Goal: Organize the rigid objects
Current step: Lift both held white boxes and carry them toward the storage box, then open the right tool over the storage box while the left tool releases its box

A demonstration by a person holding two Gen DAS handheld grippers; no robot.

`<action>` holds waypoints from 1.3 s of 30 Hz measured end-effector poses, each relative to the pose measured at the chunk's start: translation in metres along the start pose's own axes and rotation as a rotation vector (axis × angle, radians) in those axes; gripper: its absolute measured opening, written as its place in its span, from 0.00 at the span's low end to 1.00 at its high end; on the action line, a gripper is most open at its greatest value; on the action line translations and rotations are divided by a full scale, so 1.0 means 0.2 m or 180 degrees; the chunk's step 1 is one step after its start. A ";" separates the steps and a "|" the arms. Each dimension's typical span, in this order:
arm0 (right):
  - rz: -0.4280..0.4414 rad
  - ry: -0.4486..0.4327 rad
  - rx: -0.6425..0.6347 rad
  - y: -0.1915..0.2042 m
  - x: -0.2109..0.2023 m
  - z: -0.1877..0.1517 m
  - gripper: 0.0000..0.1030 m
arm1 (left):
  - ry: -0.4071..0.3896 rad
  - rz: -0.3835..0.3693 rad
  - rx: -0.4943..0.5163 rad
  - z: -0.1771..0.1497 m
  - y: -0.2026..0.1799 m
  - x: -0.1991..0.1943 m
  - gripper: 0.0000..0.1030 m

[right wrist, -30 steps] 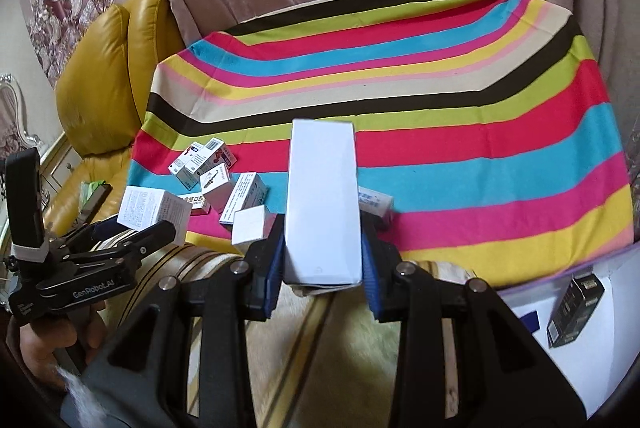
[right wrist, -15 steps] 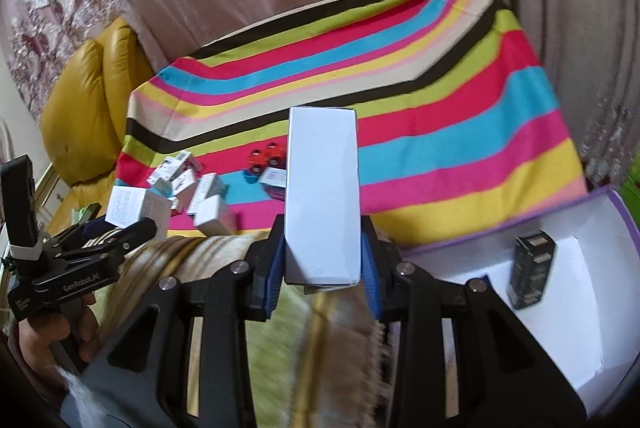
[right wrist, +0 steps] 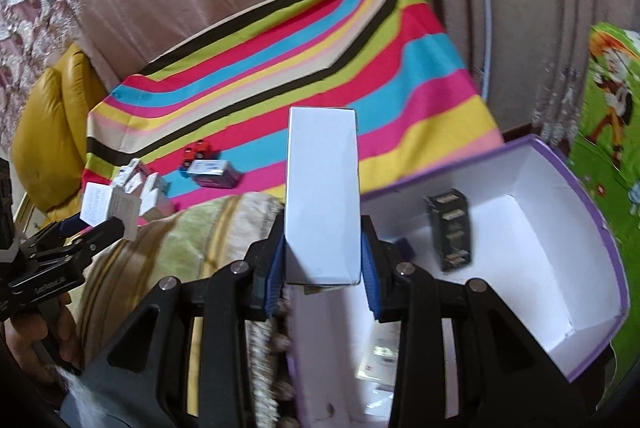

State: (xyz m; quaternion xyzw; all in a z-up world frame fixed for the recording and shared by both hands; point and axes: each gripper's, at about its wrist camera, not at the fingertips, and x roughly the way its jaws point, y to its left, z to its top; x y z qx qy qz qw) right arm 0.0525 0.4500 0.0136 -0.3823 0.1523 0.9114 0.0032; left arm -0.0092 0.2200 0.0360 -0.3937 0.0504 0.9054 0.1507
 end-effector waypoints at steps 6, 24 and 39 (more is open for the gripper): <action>-0.0275 0.0053 0.0163 -0.16 -0.02 -0.03 0.37 | 0.0037 -0.0144 0.0272 -0.01 -0.18 0.01 0.84; -0.0791 0.0161 0.0422 -0.39 -0.07 -0.08 0.37 | 0.0140 -0.0695 0.0820 -0.04 -0.55 0.02 0.86; -0.0833 0.0197 0.0445 -0.40 -0.08 -0.08 0.61 | 0.0197 -0.0959 0.0602 -0.03 -0.52 0.02 0.87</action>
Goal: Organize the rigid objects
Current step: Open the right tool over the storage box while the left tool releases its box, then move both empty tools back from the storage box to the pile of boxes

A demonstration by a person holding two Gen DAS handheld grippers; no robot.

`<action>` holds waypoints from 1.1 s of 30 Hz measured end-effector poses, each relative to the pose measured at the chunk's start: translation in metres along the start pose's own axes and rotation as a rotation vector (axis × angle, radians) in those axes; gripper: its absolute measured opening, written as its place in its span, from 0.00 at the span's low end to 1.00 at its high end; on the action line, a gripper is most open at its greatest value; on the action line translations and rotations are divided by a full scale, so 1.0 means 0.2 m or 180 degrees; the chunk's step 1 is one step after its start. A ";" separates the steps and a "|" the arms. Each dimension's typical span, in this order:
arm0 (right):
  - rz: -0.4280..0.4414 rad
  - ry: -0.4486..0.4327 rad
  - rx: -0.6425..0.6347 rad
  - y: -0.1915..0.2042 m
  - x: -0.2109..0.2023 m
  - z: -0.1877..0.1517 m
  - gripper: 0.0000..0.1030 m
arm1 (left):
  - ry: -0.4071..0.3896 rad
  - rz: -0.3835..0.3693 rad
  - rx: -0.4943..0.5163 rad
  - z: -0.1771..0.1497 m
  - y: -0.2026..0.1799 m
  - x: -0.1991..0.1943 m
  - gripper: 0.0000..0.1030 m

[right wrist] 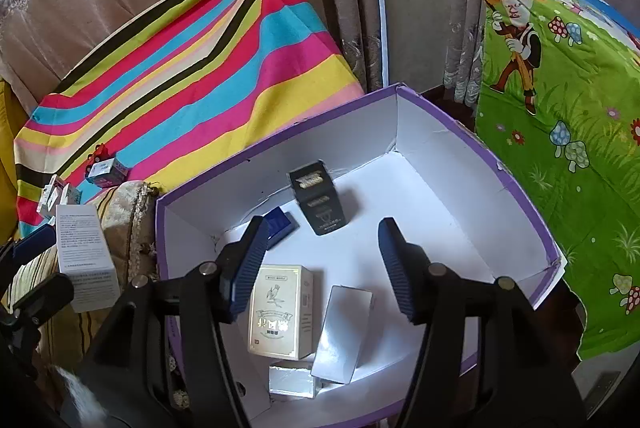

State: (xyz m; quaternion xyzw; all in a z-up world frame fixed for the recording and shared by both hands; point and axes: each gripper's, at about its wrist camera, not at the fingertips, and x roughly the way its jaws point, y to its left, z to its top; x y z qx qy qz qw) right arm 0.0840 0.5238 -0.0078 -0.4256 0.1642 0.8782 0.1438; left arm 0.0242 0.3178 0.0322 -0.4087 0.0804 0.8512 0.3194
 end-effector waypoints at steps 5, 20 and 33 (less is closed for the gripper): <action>0.0019 0.0017 -0.0024 0.02 0.00 0.00 0.62 | -0.0045 -0.0075 -0.0152 0.00 0.05 -0.03 0.87; 0.0081 0.0018 -0.0125 0.07 -0.01 0.00 0.62 | -0.0055 -0.0320 -0.0170 -0.01 0.06 -0.05 0.88; 0.0340 0.0096 -0.0521 0.33 0.02 -0.04 0.62 | -0.0204 -0.0122 -0.0496 -0.10 0.35 -0.19 0.88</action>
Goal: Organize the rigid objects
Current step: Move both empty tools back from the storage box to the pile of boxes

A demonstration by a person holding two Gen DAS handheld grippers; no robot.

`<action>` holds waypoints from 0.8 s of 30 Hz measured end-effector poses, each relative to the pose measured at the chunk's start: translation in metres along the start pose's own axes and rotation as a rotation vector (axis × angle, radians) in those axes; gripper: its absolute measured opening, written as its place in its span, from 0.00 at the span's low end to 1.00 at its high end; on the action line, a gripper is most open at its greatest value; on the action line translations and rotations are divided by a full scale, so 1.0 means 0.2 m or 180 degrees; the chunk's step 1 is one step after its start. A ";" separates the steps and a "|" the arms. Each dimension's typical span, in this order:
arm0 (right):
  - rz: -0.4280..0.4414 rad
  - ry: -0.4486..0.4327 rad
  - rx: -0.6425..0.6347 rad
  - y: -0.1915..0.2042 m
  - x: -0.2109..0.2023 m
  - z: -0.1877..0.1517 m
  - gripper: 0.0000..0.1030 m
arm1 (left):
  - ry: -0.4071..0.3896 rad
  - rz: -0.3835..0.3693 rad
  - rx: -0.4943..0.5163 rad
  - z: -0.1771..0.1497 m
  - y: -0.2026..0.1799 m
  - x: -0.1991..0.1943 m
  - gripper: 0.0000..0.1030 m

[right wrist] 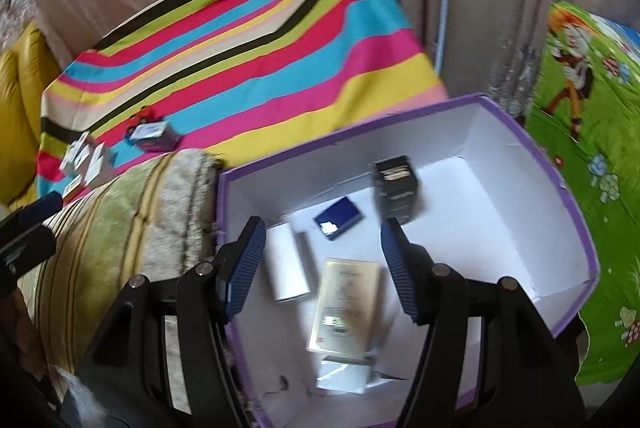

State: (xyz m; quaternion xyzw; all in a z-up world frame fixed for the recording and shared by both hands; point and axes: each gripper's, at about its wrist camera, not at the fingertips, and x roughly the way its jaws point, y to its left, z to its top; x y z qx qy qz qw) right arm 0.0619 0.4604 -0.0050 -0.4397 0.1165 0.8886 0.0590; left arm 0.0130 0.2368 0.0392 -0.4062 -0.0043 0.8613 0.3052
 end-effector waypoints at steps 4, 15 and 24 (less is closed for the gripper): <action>0.0145 0.0049 -0.0092 0.11 0.02 0.01 0.62 | -0.0086 0.0086 -0.0148 -0.02 0.13 -0.07 0.88; 0.0337 0.0174 -0.0401 0.39 0.07 0.05 0.62 | -0.0249 0.0263 -0.0708 -0.14 0.50 -0.25 0.87; 0.0407 0.0278 -0.0542 0.57 0.15 0.10 0.65 | -0.0340 0.0516 -0.1042 -0.21 0.75 -0.37 0.87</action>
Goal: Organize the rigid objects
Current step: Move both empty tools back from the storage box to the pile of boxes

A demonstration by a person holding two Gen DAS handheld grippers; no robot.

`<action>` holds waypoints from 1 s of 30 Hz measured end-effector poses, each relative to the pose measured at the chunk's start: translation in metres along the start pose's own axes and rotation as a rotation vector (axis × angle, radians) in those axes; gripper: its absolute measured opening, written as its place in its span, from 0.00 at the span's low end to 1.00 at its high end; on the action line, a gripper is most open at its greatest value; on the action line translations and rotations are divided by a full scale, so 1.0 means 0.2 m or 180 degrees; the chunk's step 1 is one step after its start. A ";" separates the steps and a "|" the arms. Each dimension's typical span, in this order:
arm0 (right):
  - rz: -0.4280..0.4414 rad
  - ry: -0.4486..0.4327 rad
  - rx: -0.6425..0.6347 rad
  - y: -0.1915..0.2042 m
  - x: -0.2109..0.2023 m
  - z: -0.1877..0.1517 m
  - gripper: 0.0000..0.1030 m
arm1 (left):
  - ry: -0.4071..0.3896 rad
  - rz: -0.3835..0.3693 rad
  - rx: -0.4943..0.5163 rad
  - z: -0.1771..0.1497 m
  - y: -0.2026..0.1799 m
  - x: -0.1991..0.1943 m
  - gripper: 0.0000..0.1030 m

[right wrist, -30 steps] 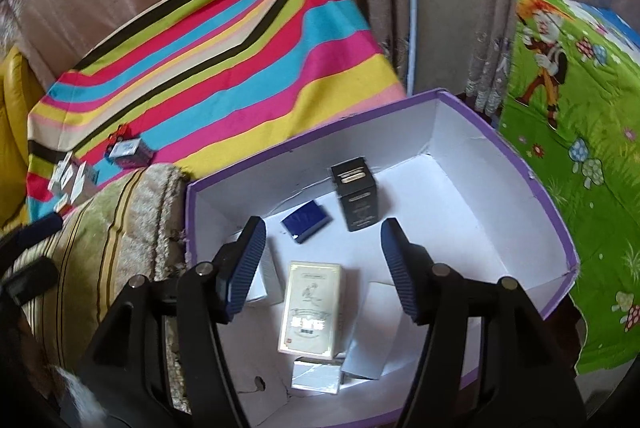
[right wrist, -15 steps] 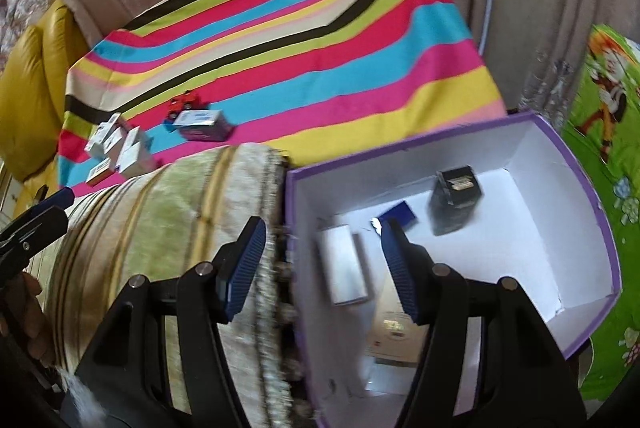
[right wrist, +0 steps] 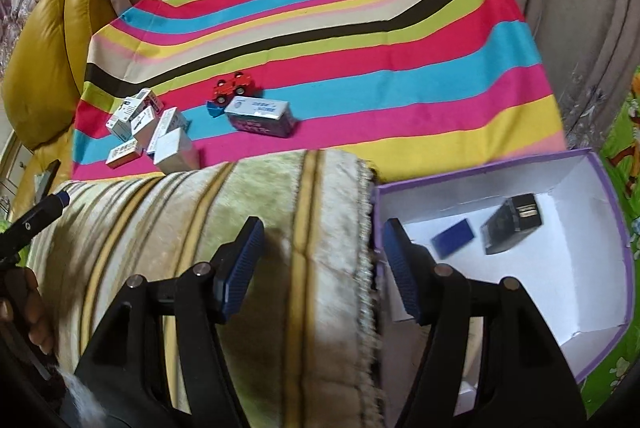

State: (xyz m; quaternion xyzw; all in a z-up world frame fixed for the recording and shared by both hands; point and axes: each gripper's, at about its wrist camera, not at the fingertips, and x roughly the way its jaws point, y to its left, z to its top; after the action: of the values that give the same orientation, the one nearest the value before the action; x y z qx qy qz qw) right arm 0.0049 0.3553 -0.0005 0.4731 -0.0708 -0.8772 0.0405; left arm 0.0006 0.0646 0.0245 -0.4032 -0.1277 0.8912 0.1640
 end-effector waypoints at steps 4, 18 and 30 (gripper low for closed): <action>0.0000 0.0023 -0.0057 0.07 0.04 0.03 0.65 | -0.0028 0.0117 -0.0076 0.02 0.10 -0.02 0.87; -0.0026 0.0132 -0.0158 0.22 0.20 0.15 0.76 | -0.0024 0.0409 -0.0217 0.09 0.31 -0.04 0.87; -0.0096 0.0282 -0.0103 0.31 0.33 0.26 0.80 | 0.0126 0.0587 -0.0223 0.17 0.43 0.02 0.83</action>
State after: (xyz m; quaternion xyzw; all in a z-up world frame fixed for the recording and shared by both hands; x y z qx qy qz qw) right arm -0.0755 0.2903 -0.0164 0.5117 -0.0476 -0.8570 0.0381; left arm -0.0447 -0.0163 0.0125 -0.4362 -0.1179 0.8894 0.0696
